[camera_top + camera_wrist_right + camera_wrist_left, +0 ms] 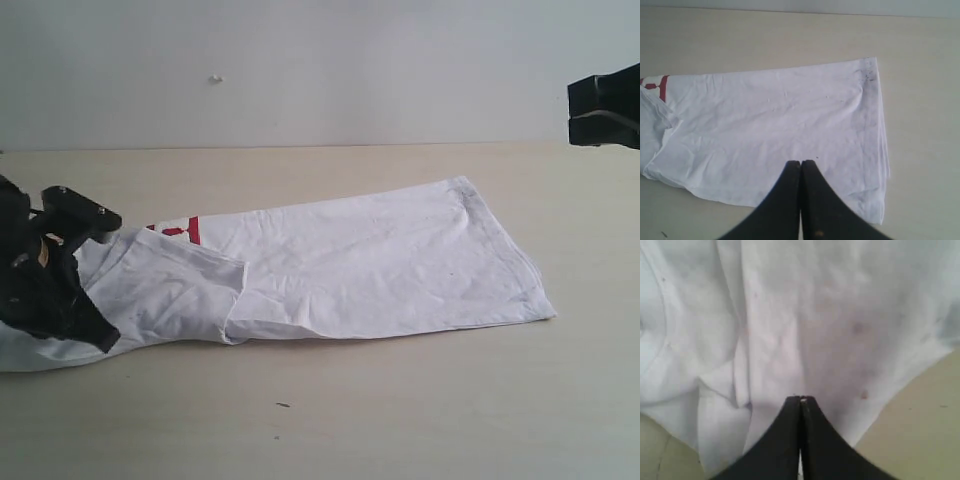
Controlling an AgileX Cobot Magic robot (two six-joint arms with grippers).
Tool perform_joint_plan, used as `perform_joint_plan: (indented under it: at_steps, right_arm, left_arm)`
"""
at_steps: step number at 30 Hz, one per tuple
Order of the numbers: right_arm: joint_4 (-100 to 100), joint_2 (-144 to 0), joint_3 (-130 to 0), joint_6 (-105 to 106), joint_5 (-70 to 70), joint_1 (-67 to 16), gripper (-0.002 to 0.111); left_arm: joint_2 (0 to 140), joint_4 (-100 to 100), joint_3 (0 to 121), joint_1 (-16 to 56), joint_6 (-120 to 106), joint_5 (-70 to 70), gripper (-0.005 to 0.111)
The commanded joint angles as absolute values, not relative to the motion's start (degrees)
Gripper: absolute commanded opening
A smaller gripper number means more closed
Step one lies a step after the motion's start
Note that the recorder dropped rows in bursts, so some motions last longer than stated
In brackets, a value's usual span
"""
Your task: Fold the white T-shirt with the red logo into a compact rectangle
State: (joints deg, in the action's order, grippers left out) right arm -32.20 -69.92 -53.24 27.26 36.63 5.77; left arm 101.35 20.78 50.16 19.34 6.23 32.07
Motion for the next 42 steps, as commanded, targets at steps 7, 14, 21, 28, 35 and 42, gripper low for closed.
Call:
perform_joint_plan:
  at_steps: [7,14,21,28,35,42]
  right_arm:
    - [-35.6,-70.1,-53.0,30.6,36.9,5.9,0.000]
    - [-35.6,-70.1,-53.0,30.6,36.9,5.9,0.000]
    - [-35.6,-70.1,-53.0,30.6,36.8,5.9,0.000]
    - [-35.6,-70.1,-53.0,30.9,37.3,5.9,0.000]
    - [-35.6,-70.1,-53.0,31.4,37.2,5.9,0.000]
    - [-36.0,-70.1,-53.0,31.4,37.2,5.9,0.000]
  left_arm:
    - [105.7,1.3,56.5,35.0,-2.8,11.4,0.000]
    - [116.9,0.9,63.2,36.0,-1.2,13.7,0.000]
    - [117.6,0.9,63.4,36.0,-1.5,14.6,0.000]
    - [110.7,1.8,63.4,35.8,-5.8,21.0,0.000]
    - [100.5,4.0,63.4,26.1,-0.6,27.5,0.002]
    - [97.1,4.0,63.4,6.6,-0.4,36.0,0.058]
